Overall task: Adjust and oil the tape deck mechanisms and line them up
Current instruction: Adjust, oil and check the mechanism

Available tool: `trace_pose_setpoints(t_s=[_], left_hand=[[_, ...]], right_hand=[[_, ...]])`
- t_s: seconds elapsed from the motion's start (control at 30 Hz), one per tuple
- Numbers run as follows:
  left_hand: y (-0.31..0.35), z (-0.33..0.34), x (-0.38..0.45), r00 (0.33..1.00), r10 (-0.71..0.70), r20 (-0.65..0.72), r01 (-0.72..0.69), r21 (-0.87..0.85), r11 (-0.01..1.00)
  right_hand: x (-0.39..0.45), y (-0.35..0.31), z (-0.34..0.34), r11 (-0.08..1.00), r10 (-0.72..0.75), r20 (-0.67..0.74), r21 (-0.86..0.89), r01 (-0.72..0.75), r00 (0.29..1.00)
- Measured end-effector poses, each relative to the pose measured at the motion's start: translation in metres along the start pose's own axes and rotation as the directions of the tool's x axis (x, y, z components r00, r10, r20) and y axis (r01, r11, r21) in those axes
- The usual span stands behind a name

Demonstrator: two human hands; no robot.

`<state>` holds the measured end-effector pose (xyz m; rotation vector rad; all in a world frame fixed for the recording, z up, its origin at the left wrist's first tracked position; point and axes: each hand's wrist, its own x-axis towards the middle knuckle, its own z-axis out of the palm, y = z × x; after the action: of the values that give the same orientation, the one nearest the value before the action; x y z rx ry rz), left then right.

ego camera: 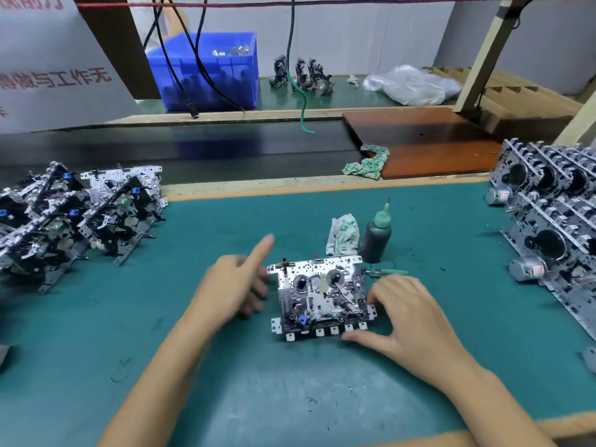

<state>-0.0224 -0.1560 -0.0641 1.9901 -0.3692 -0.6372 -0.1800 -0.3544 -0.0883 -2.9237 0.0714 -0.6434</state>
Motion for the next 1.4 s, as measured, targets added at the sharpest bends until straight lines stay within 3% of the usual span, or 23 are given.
trace_pose_setpoints(t_s=[0.03,0.1,0.2,0.4,0.53,0.67,0.77,1.03,1.2,1.33,1.4], left_hand=[[-0.002,0.002,-0.011,0.985,0.087,-0.146,-0.045,0.271,0.962],[-0.011,0.010,-0.034,0.961,0.229,-0.155,-0.069,0.668,0.741],[-0.024,0.026,-0.052,0.946,0.314,-0.079,-0.122,0.812,0.571],[-0.028,0.039,-0.048,0.819,0.548,-0.170,-0.223,0.786,0.576],[-0.030,0.042,-0.044,0.746,0.625,-0.229,-0.233,0.789,0.568],[-0.036,0.034,-0.043,0.702,0.695,-0.155,-0.352,0.773,0.528],[-0.040,0.027,-0.044,0.699,0.714,-0.039,-0.453,0.749,0.484],[-0.037,0.026,-0.044,0.639,0.768,-0.042,-0.440,0.799,0.410],[-0.032,0.034,-0.051,0.682,0.720,-0.126,-0.379,0.781,0.496],[-0.028,0.041,-0.049,0.662,0.705,-0.253,-0.290,0.782,0.552],[-0.030,0.040,-0.048,0.671,0.701,-0.243,-0.307,0.769,0.561]], right_hand=[[0.000,0.000,0.002,1.000,0.009,0.001,0.009,-0.009,1.000],[0.001,-0.001,0.005,1.000,0.012,-0.001,0.016,-0.012,1.000],[0.000,-0.001,0.006,0.998,-0.054,-0.010,-0.019,0.054,0.998],[-0.001,-0.003,0.009,0.995,-0.071,-0.034,-0.076,0.069,0.997],[-0.001,-0.004,0.011,0.996,-0.087,-0.013,-0.003,0.087,0.996],[-0.001,-0.005,0.012,0.995,-0.094,-0.062,0.008,0.095,0.994],[-0.002,-0.004,0.013,0.996,-0.090,-0.086,-0.027,0.088,0.992],[-0.004,0.001,0.011,0.989,-0.133,0.001,0.067,0.133,0.991],[-0.005,0.000,0.011,0.995,-0.087,-0.012,0.046,0.088,0.996],[0.000,0.001,0.009,0.984,-0.054,-0.009,0.172,0.055,0.998],[0.001,-0.001,0.008,0.982,-0.069,0.003,0.177,0.067,0.998]])
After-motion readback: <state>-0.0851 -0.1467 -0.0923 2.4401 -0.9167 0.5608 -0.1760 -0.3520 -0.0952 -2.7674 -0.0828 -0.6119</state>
